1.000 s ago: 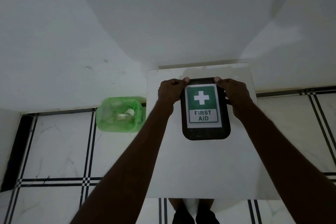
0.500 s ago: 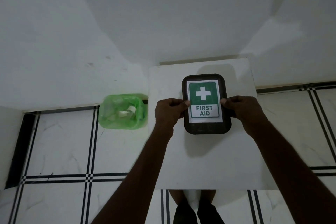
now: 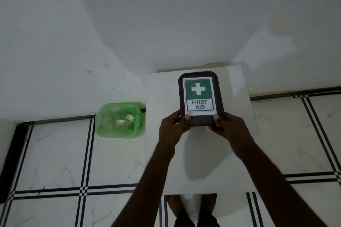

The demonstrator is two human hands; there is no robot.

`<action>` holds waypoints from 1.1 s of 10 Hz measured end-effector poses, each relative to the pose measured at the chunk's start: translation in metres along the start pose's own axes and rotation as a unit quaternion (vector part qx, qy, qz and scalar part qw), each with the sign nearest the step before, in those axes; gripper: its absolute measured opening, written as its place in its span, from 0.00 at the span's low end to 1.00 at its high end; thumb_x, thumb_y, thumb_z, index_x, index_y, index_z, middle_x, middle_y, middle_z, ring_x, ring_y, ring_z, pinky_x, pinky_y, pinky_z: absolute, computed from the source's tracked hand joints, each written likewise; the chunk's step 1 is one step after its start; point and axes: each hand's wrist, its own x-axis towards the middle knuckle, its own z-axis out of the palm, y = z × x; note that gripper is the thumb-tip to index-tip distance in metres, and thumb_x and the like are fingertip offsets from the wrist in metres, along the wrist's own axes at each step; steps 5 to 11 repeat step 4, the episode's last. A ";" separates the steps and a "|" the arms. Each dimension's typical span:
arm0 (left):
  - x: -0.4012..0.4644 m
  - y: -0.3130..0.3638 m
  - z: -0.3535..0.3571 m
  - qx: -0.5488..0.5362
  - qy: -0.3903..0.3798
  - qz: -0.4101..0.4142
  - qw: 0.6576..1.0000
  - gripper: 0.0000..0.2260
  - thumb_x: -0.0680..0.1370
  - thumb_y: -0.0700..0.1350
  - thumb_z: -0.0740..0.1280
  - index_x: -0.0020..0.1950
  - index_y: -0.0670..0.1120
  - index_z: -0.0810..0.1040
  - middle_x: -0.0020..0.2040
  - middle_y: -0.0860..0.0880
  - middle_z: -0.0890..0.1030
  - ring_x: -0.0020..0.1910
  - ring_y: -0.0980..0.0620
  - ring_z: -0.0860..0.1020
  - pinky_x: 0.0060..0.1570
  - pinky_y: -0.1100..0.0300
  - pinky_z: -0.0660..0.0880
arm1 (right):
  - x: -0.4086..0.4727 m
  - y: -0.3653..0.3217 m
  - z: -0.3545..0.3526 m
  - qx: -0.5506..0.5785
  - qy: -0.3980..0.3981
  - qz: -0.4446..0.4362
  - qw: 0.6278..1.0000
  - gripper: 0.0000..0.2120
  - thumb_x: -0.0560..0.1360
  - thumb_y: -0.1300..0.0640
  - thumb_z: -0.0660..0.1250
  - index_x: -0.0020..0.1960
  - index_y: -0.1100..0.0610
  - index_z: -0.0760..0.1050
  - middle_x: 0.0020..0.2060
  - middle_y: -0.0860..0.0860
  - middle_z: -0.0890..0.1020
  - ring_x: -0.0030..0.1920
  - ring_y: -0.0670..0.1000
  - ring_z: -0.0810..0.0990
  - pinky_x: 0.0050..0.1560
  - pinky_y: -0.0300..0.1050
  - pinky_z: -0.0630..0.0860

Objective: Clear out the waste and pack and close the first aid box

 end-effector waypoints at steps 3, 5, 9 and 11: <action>0.030 0.023 0.015 0.045 0.053 0.006 0.998 0.15 0.80 0.44 0.67 0.65 0.40 0.78 0.55 0.42 0.83 0.48 0.44 0.83 0.46 0.58 0.83 | 0.028 -0.030 0.011 0.061 0.011 0.022 0.998 0.18 0.77 0.60 0.67 0.64 0.67 0.73 0.61 0.62 0.78 0.59 0.62 0.78 0.52 0.53 0.82; 0.017 0.025 0.018 0.126 0.097 0.022 0.987 0.16 0.81 0.52 0.63 0.59 0.41 0.81 0.54 0.41 0.84 0.52 0.42 0.82 0.55 0.47 0.81 | 0.014 -0.037 0.010 -0.034 0.059 0.038 0.997 0.21 0.77 0.51 0.67 0.61 0.66 0.74 0.54 0.60 0.79 0.55 0.61 0.80 0.56 0.56 0.80; 0.017 0.025 0.018 0.126 0.097 0.022 0.987 0.16 0.81 0.52 0.63 0.59 0.41 0.81 0.54 0.41 0.84 0.52 0.42 0.82 0.55 0.47 0.81 | 0.014 -0.037 0.010 -0.034 0.059 0.038 0.997 0.21 0.77 0.51 0.67 0.61 0.66 0.74 0.54 0.60 0.79 0.55 0.61 0.80 0.56 0.56 0.80; 0.017 0.025 0.018 0.126 0.097 0.022 0.987 0.16 0.81 0.52 0.63 0.59 0.41 0.81 0.54 0.41 0.84 0.52 0.42 0.82 0.55 0.47 0.81 | 0.014 -0.037 0.010 -0.034 0.059 0.038 0.997 0.21 0.77 0.51 0.67 0.61 0.66 0.74 0.54 0.60 0.79 0.55 0.61 0.80 0.56 0.56 0.80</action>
